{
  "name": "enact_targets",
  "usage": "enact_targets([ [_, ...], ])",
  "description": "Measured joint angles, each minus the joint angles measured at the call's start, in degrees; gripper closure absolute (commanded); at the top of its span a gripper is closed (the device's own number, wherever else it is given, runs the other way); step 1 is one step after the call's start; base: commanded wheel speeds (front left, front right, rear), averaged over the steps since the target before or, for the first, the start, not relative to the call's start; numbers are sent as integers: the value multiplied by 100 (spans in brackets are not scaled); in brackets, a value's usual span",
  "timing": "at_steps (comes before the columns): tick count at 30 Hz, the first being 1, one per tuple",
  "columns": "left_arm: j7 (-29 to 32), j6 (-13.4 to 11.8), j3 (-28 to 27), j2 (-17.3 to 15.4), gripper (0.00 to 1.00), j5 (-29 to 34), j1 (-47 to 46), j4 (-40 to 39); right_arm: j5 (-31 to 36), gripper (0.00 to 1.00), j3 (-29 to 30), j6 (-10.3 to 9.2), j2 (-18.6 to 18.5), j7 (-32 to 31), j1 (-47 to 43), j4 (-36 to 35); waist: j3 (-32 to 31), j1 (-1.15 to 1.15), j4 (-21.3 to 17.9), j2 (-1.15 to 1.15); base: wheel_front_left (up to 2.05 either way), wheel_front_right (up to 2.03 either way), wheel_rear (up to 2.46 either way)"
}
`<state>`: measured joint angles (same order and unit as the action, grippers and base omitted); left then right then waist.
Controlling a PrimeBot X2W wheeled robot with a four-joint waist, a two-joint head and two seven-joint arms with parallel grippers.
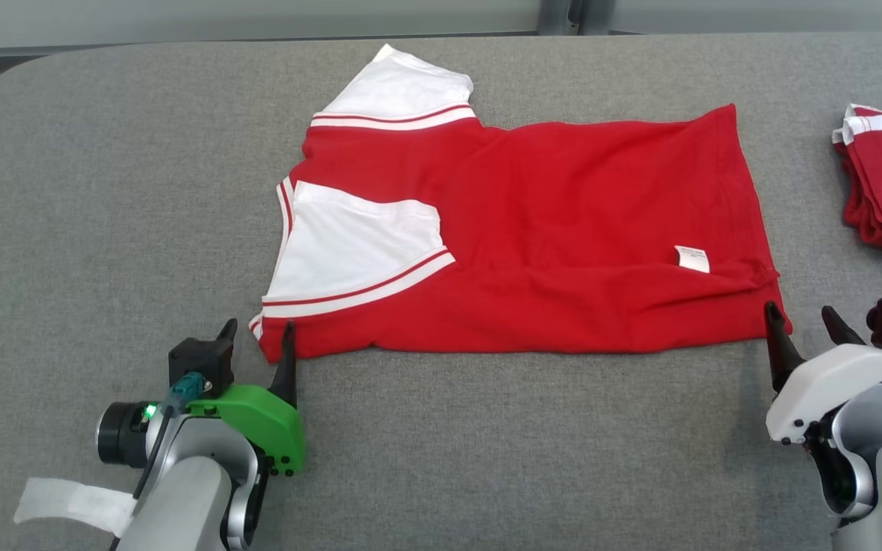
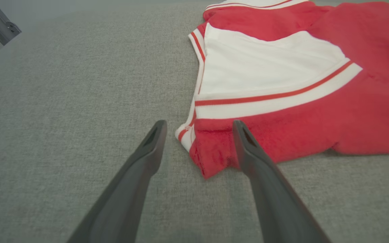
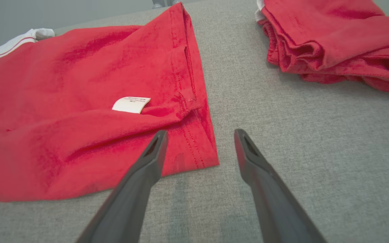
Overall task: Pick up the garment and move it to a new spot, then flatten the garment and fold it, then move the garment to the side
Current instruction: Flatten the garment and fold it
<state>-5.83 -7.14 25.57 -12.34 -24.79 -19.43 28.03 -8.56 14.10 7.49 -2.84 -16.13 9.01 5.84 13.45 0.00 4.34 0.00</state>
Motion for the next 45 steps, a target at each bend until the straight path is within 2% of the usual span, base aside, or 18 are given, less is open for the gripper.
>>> enact_targets([
  [9, 371, 92, 146, 56, 0, -22, -289, 209, 361, 0, -154, 0, -10, -312, 341, 377, 241, 0, -17, 0, 0, 0, 0],
  [16, 520, 82, 214, 81, 0, -67, -285, 91, 309, 0, -187, 0, -27, -485, 425, 448, 333, 0, -10, 0, 0, 0, 0],
  [17, 527, 77, 216, 79, 10, -73, -283, 78, 309, 0, -192, 0, -31, -498, 430, 453, 341, 0, -8, 0, 0, 0, 0],
  [18, 543, 62, 218, 78, 41, -77, -281, 67, 309, 0, -213, 0, -46, -534, 437, 468, 349, 0, -7, 0, 0, 0, 0],
  [20, 578, 59, 221, 74, 83, -90, -278, 46, 309, 0, -227, 0, -64, -549, 461, 486, 357, 0, -9, 0, 0, 0, 0],
  [21, 591, 59, 233, 67, 100, -89, -278, 37, 310, 0, -238, 0, -77, -555, 479, 487, 360, 0, -12, 0, 0, 0, 0],
  [29, 611, 57, 268, 34, 100, -107, -241, -15, 326, 0, -219, 0, -103, -612, 539, 490, 355, 0, -26, 0, 0, 0, 0],
  [30, 612, 56, 271, 32, 100, -122, -234, -20, 312, 11, -208, 0, -102, -643, 539, 497, 354, 0, -29, 0, 0, 0, 0],
  [32, 626, 56, 280, 24, 100, -131, -233, -26, 312, 53, -211, 0, -102, -650, 539, 500, 356, 0, -31, 0, 0, 0, 0],
  [34, 627, 56, 286, 11, 100, -133, -232, -29, 303, 78, -230, 0, -97, -699, 538, 500, 357, 0, -35, 0, 0, 0, 0],
  [36, 626, 56, 290, 5, 100, -136, -232, -34, 293, 99, -234, 0, -94, -706, 536, 501, 356, 0, -40, 0, 0, 0, 0],
  [45, 578, 38, 302, -23, 100, -190, -216, -25, 203, 100, -202, 0, -65, -789, 472, 477, 308, 0, -61, 0, 0, 0, 0],
])
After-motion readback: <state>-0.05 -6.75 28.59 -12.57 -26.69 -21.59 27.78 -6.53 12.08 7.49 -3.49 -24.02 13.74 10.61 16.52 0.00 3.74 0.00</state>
